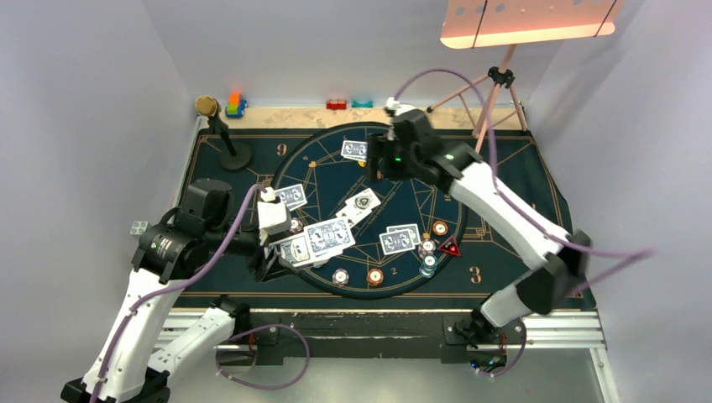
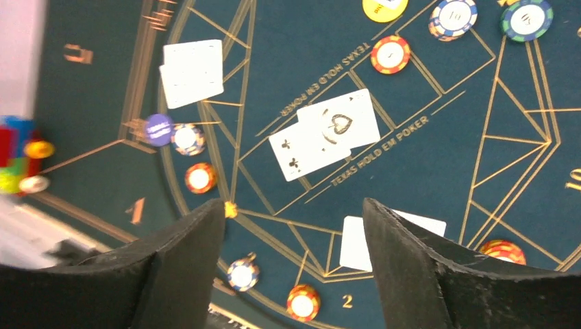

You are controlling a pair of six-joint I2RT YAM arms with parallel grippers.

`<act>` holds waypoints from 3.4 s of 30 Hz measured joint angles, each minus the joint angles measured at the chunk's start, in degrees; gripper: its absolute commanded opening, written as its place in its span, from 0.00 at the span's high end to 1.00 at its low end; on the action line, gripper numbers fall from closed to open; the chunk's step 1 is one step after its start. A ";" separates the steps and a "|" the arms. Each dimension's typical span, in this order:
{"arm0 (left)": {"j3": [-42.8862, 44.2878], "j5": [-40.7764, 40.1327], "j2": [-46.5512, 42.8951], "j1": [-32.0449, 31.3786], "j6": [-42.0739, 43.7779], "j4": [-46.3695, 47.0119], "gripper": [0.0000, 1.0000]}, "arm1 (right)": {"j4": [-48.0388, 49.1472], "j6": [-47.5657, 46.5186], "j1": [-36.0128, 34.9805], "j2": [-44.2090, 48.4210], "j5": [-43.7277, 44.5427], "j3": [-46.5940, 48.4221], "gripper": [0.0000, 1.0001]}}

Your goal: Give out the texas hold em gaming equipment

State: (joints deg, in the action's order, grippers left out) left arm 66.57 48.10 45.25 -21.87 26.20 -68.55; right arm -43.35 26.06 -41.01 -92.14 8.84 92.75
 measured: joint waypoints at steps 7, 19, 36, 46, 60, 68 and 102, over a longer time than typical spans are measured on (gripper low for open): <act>0.00 -0.20 -0.04 0.00 -0.04 0.13 1.00 | 12.72 7.87 6.67 20.28 -22.08 -17.84 0.13; 0.00 -0.15 0.76 0.00 -0.09 0.87 1.00 | 36.00 22.03 2.95 22.01 -44.85 -31.04 0.07; 0.00 -0.17 1.18 0.00 -0.11 1.60 1.00 | 29.29 18.08 -5.75 19.56 -42.05 -30.27 0.35; 0.00 -0.33 1.29 0.02 -0.17 1.60 1.00 | 23.30 15.15 -5.79 21.53 -36.13 -27.02 0.50; 0.00 -0.31 1.29 0.07 -0.17 1.60 1.00 | 17.05 11.61 -5.79 23.34 -29.35 -22.97 0.65; 0.00 -0.28 1.29 0.07 -0.15 1.60 1.00 | 14.97 9.88 -5.81 24.17 -27.74 -21.81 0.67; 0.00 -0.31 0.70 0.07 -0.11 1.57 1.00 | -0.42 2.27 -1.92 18.47 -11.41 6.38 1.00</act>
State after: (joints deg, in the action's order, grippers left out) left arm 66.57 47.79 45.95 -21.80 26.09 -66.98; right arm -43.77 28.34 -42.94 -73.67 -2.57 99.13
